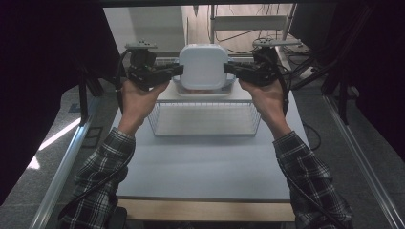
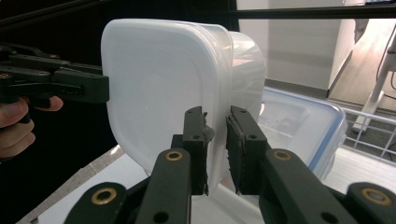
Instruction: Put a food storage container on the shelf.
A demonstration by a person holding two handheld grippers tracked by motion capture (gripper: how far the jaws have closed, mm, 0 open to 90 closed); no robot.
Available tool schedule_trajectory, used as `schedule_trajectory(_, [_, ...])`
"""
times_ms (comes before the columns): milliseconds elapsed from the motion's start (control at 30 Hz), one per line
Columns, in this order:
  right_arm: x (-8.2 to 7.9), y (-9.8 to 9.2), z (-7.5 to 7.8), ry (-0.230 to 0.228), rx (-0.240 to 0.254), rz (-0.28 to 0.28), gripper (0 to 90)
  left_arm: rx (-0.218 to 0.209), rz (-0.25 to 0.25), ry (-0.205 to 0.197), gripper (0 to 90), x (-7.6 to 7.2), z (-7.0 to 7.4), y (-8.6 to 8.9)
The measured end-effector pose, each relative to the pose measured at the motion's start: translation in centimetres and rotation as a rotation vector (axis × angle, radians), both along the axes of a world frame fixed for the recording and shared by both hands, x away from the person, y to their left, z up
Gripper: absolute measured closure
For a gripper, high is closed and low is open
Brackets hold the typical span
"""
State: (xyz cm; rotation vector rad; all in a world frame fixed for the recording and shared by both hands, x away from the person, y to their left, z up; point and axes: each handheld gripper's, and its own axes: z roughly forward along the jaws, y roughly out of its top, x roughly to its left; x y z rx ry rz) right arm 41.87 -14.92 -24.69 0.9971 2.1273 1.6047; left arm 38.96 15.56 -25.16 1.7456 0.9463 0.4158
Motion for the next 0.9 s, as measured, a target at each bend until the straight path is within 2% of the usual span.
schedule_trajectory(200, [1.1,0.3,0.4,0.019,-0.007,-0.015,77.0,-0.019,0.008,0.018,78.0,1.1,0.0,0.1])
schedule_trajectory(367, [2.0,0.5,0.5,0.038,-0.005,-0.025,75.4,-0.041,-0.002,0.011,76.8,1.8,-0.1,0.3])
schedule_trajectory(467, [2.4,0.7,0.5,0.043,-0.004,-0.028,69.2,-0.058,-0.013,0.005,72.0,2.1,-0.1,0.2])
schedule_trajectory(533, [2.7,1.0,0.6,0.047,-0.011,-0.028,66.2,-0.044,-0.011,-0.004,67.9,2.3,0.0,0.2])
schedule_trajectory(600, [2.9,1.4,0.6,0.045,-0.019,-0.041,64.2,-0.049,-0.006,-0.001,66.2,2.6,0.0,0.1])
schedule_trajectory(700, [3.3,1.5,0.6,0.053,-0.006,-0.044,63.2,-0.059,0.000,-0.001,64.2,3.0,0.0,0.1])
schedule_trajectory(900, [4.0,1.8,0.5,0.063,-0.002,-0.058,60.7,-0.051,0.021,0.005,59.7,4.1,-0.3,-0.2])
